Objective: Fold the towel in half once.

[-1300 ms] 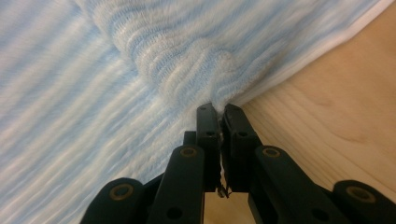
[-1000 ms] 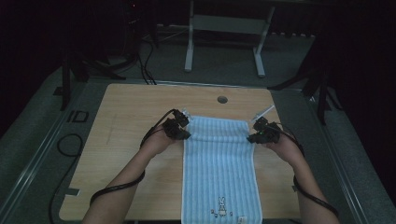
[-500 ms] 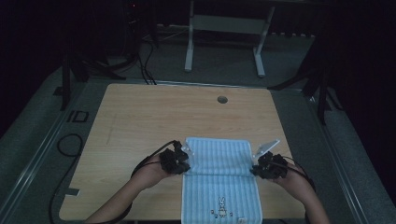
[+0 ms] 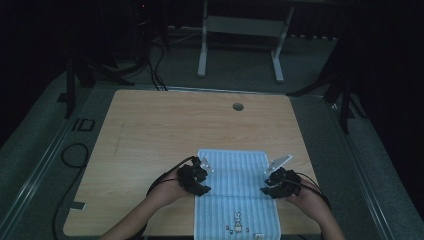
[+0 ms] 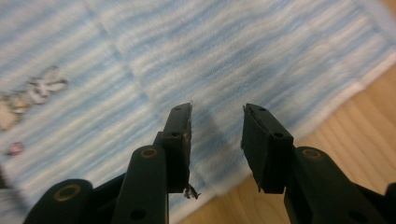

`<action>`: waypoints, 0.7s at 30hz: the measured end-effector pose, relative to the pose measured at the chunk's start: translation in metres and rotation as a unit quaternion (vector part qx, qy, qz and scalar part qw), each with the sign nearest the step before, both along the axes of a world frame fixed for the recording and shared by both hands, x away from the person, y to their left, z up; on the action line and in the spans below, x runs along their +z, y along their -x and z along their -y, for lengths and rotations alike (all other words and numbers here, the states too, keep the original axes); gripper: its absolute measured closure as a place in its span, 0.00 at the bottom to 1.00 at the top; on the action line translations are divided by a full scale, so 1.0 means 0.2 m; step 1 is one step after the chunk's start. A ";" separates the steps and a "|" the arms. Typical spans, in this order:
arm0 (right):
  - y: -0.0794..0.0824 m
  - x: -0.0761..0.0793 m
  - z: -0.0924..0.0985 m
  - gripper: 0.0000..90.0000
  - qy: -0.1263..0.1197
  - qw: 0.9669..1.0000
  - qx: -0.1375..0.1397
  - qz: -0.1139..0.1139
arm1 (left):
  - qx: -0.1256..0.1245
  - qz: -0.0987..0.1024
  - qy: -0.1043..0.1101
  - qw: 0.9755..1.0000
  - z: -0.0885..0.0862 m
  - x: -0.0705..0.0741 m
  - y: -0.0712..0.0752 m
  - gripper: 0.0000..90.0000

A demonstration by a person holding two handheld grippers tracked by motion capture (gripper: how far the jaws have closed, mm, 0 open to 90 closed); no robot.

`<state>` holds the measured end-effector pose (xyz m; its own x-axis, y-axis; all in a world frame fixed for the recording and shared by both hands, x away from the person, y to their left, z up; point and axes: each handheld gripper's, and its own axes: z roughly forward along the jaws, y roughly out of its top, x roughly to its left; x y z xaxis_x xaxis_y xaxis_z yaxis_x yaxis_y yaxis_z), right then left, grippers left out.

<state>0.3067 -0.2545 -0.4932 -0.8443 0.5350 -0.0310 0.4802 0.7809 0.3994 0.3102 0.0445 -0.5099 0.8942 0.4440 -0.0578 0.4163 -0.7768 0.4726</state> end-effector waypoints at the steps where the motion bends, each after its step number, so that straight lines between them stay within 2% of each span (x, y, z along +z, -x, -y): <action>1: -0.01 -0.02 -0.01 0.69 0.004 1.000 -0.001 -0.005 | 0.000 -0.002 -0.002 1.000 0.01 -0.02 0.00 0.63; 2: -0.03 -0.05 -0.01 0.69 0.009 1.000 -0.002 -0.009 | -0.003 -0.004 -0.015 1.000 0.02 -0.05 -0.02 0.63; 3: -0.05 -0.08 -0.02 0.69 0.015 1.000 -0.005 -0.016 | -0.003 -0.009 -0.017 1.000 0.02 -0.07 -0.03 0.63; 7: -0.10 -0.12 -0.02 0.69 0.018 0.999 -0.007 -0.025 | 0.005 -0.013 -0.009 1.000 0.01 -0.08 -0.06 0.63; 14: -0.20 -0.13 -0.05 0.69 0.008 1.000 -0.010 -0.028 | 0.026 -0.008 -0.022 0.999 -0.03 -0.07 -0.16 0.63; 21: -0.30 -0.13 -0.11 0.69 0.013 0.999 -0.006 -0.029 | 0.035 -0.012 -0.034 0.999 -0.06 -0.07 -0.25 0.63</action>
